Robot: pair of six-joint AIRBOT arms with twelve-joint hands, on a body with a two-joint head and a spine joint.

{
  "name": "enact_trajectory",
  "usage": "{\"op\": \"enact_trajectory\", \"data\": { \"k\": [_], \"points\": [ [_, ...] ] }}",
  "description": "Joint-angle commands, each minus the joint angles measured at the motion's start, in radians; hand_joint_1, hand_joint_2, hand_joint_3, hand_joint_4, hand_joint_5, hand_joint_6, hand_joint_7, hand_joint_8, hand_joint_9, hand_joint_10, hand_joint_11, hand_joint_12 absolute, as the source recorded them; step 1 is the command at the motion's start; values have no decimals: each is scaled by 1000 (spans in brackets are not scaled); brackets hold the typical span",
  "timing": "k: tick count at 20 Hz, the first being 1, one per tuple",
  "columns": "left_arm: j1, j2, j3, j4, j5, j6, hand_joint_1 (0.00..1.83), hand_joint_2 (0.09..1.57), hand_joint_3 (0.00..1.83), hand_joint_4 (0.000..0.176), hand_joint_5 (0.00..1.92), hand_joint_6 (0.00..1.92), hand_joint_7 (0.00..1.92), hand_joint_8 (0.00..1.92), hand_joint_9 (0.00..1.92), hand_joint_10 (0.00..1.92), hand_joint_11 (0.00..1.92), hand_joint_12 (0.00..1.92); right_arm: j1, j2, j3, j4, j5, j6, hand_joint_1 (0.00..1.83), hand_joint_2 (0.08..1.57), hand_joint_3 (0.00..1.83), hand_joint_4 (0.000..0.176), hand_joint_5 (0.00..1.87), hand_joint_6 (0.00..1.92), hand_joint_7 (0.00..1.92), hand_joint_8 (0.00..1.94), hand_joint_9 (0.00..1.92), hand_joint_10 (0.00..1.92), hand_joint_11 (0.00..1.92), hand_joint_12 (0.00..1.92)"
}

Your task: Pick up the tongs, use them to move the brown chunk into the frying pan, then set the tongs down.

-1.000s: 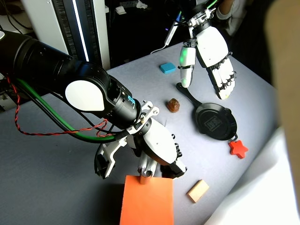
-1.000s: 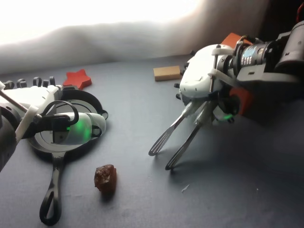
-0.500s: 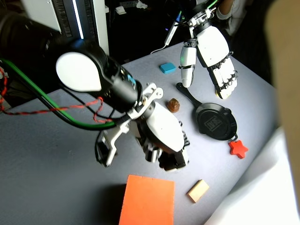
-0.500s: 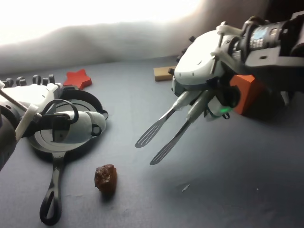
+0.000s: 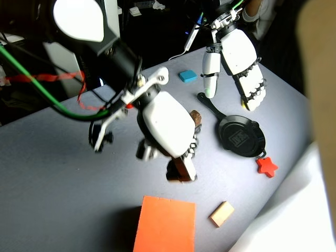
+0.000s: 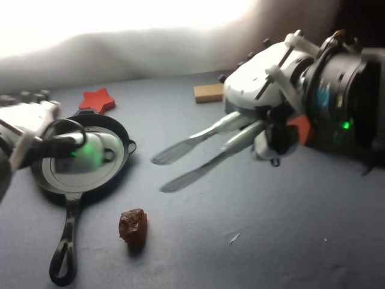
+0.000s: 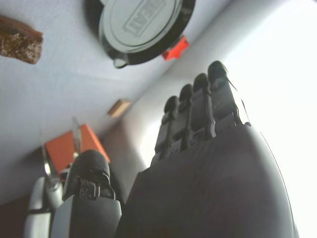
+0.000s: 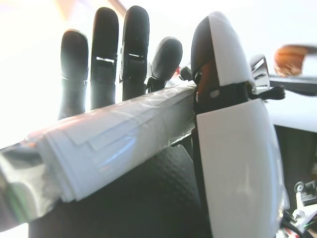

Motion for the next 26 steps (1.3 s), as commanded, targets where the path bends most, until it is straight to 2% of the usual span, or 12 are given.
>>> {"op": "enact_trajectory", "data": {
  "k": [1, 3, 4, 9, 18, 26],
  "points": [
    [-8, 7, 3, 101, -126, -5, 0, 1228, 3, 0, 4, 2, 20, 7, 10, 4, 0, 112, 4, 0, -6, -84, 4, 11, 1073, 1218, 0, 0, 606, 699, 981, 28, 695, 631, 346, 1487],
    [-9, 7, -10, 103, -271, -7, 0, 1224, 1, 0, 0, 0, 15, 1, 5, 0, 0, 95, 0, -36, -14, -84, -37, 44, 1074, 1205, 0, 0, 665, 508, 970, 18, 681, 614, 327, 1483],
    [-8, 7, -18, 99, -329, -15, 0, 1224, 1, 0, 0, 0, 15, 1, 5, 0, 0, 95, -4, -55, -13, -84, -46, 56, 1074, 1205, 0, 0, 665, 508, 970, 18, 681, 614, 327, 1483],
    [-5, -2, -36, 51, -464, -38, 0, 1227, 1, 0, 0, 0, 13, 3, 4, 1, 0, 108, -17, -103, -12, -84, -55, 74, 1066, 1201, 0, 0, 683, 447, 967, 12, 684, 592, 326, 1472],
    [-5, -9, -36, 50, -464, -48, 0, 1221, 0, 0, 0, 0, 22, 1, 14, 2, 0, 133, -59, -154, 0, -88, -59, 74, 1050, 1220, 5, 0, 681, 412, 956, 5, 686, 555, 324, 1452],
    [-4, -13, -34, 55, -464, -48, 0, 1223, 0, 0, 0, 0, 21, 2, 8, 2, 0, 133, -83, -182, 27, -141, -24, 84, 1043, 1217, 2, 0, 654, 413, 940, 0, 671, 566, 288, 1489]
  ]
}}
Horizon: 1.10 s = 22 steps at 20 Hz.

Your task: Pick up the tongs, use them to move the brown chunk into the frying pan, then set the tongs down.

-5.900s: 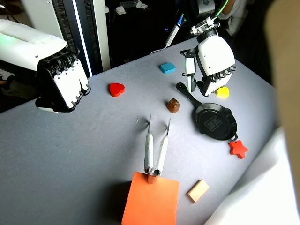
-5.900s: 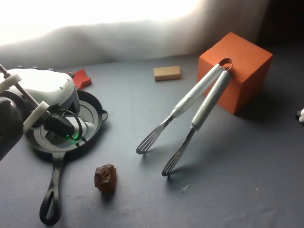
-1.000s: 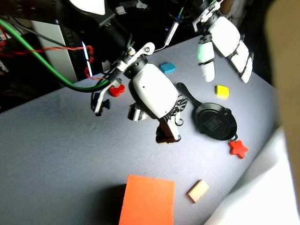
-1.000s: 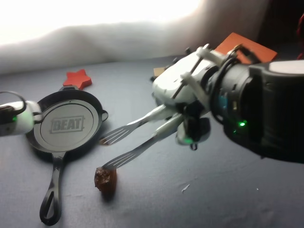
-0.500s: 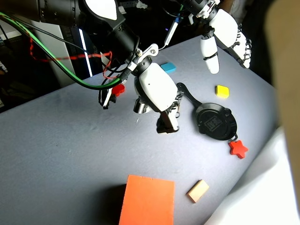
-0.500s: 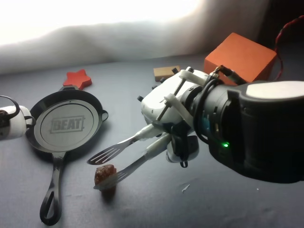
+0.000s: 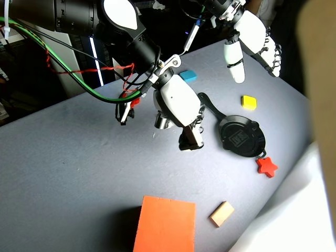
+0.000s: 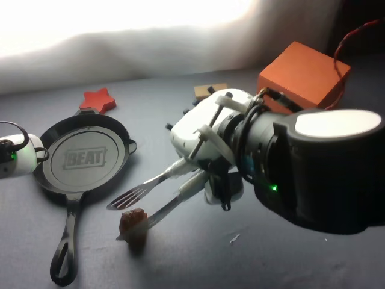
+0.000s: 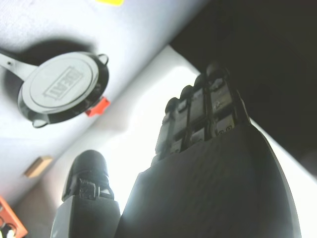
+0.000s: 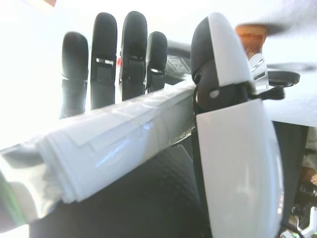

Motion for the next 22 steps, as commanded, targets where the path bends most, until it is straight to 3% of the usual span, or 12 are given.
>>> {"op": "enact_trajectory", "data": {
  "k": [1, 22],
  "points": [
    [-2, 5, -1, 97, -60, 2, 0, 1223, 0, 0, 0, 0, 21, 2, 8, 2, 0, 133, 1, 2, -2, -72, 21, 4, 1043, 1217, 2, 0, 654, 413, 940, 0, 671, 566, 288, 1489],
    [2, -7, 2, 97, -60, -11, 0, 1223, 1, 0, 0, 0, 13, 2, 9, 3, 0, 128, -60, -44, 86, -120, 65, 29, 1036, 1219, 3, 0, 603, 448, 898, 0, 623, 608, 254, 1506]
  ]
}}
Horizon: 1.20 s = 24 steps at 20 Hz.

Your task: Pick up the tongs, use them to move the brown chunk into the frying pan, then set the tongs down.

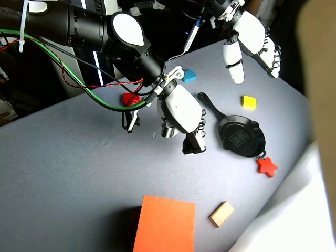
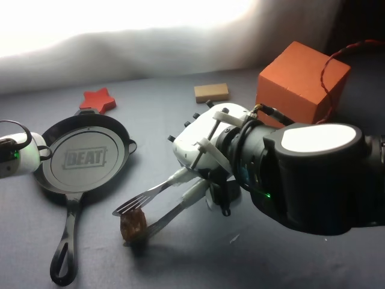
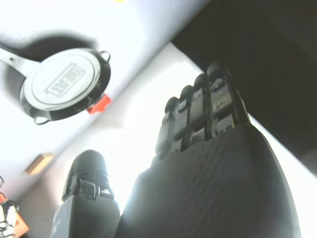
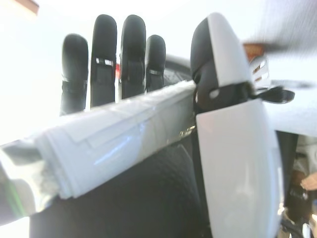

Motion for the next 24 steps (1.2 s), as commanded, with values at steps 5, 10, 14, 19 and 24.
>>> {"op": "enact_trajectory", "data": {
  "k": [5, 10, 14, 19, 24],
  "points": [
    [1, -1, 2, 92, -60, -2, 0, 1219, 0, 0, 3, 1, 33, 4, 21, 4, 0, 185, 0, -4, -2, -72, 18, -4, 1052, 1216, 1, 0, 668, 481, 950, 23, 652, 623, 297, 1495],
    [1, -1, 1, 92, -60, -2, 0, 1224, 1, 0, 0, 0, 27, 2, 17, 3, 0, 179, -1, -2, -2, -73, 18, -11, 1192, 1155, 0, 11, 878, 1190, 964, 976, 934, 791, 537, 1578],
    [1, -1, 0, 92, -60, -1, 0, 1225, 0, 0, 0, 0, 16, 0, 2, 3, 0, 135, -10, 14, -12, -73, 11, -19, 1219, 1122, 0, 0, 887, 1123, 1079, 900, 1063, 872, 727, 1578],
    [1, -1, 0, 92, -60, -1, 0, 1225, 0, 0, 0, 0, 0, 0, 0, 0, 0, 34, -26, 34, -40, -73, 4, -39, 467, 1455, 14, 162, 1360, 1630, 1594, 1690, 1645, 1882, 1565, 1920],
    [1, -1, -1, 92, -59, 0, 0, 1230, 2, 0, 0, 0, 0, 0, 0, 0, 0, 0, -22, 42, -54, -73, -3, -40, 785, 1485, 0, 176, 1413, 1921, 1591, 1940, 1720, 1921, 1760, 1921]
  ]
}}
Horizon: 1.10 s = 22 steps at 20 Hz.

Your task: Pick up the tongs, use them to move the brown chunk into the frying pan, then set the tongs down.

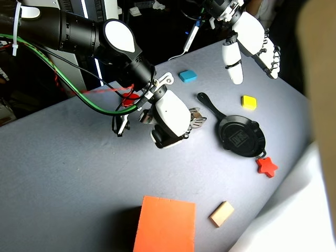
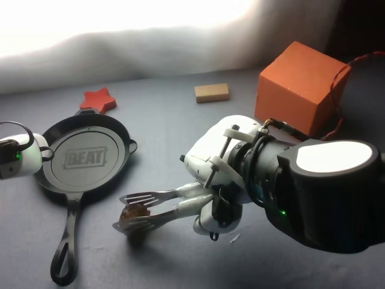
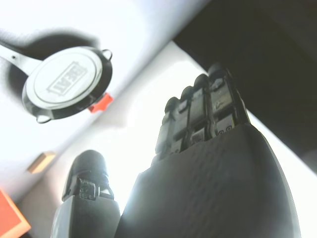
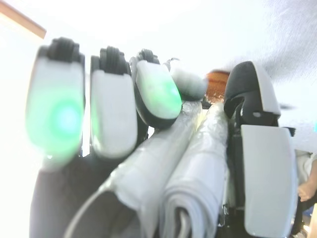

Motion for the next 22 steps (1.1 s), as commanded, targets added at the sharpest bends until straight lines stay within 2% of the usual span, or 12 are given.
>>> {"op": "enact_trajectory", "data": {
  "k": [1, 6, 7, 9, 13, 16, 18, 20, 22],
  "points": [
    [-2, 4, -1, 92, -58, 2, 0, 1228, 0, 0, 0, 0, 0, 0, 0, 0, 13, 6, 17, 9, -9, -57, 4, -3, 817, 1477, 0, 176, 1415, 1921, 1588, 1941, 1716, 1921, 1749, 1921],
    [-2, 4, -3, 92, -58, 2, 0, 1232, 2, 0, 0, 0, 0, 0, 0, 0, 2, 3, 56, 36, -22, -57, -3, -8, 877, 1449, 0, 176, 1370, 1921, 1578, 1941, 1703, 1921, 1718, 1921],
    [-2, 4, -3, 92, -58, 2, 0, 1233, 2, 0, 0, 0, 0, 0, 0, 0, 7, 6, 69, 38, -11, -70, 8, 13, 876, 1449, 0, 176, 1377, 1921, 1577, 1941, 1696, 1921, 1707, 1921],
    [-1, 0, -1, 92, -59, 2, 0, 1232, 1, 0, 0, 0, 0, 0, 0, 0, 12, 9, 87, 37, 17, -189, 56, 106, 867, 1451, 0, 176, 1357, 1921, 1555, 1941, 1670, 1921, 1672, 1921],
    [-2, -5, 2, 92, -59, 2, 0, 1231, 1, 0, 0, 0, 0, 0, 0, 0, 10, 11, 127, -33, 128, -232, 100, 155, 860, 1445, 0, 176, 1347, 1921, 1554, 1941, 1666, 1921, 1683, 1921],
    [-2, -7, 1, 92, -59, 2, 0, 1223, 0, 0, 0, 0, 0, 0, 0, 0, 3, 8, 114, -88, 211, -322, 150, 189, 815, 1461, 3, 176, 1318, 1921, 1530, 1941, 1649, 1921, 1671, 1921],
    [-2, -7, 1, 92, -59, 2, 0, 1223, 0, 0, 0, 0, 0, 0, 0, 0, 9, 12, 91, -127, 279, -355, 195, 215, 879, 1438, 0, 176, 1333, 1921, 1540, 1941, 1657, 1921, 1686, 1921],
    [-2, -7, 1, 92, -59, 2, 0, 1232, 2, 0, 0, 0, 0, 0, 0, 0, 0, 8, 68, -148, 323, -442, 238, 292, 860, 1443, 0, 176, 1328, 1921, 1531, 1941, 1647, 1921, 1664, 1921],
    [-2, -7, 1, 92, -59, 2, 0, 1231, 1, 0, 0, 0, 9, 4, 3, 1, 19, 17, 33, -174, 361, -604, 259, 405, 842, 1442, 0, 176, 1322, 1921, 1530, 1941, 1644, 1921, 1664, 1921]
  ]
}}
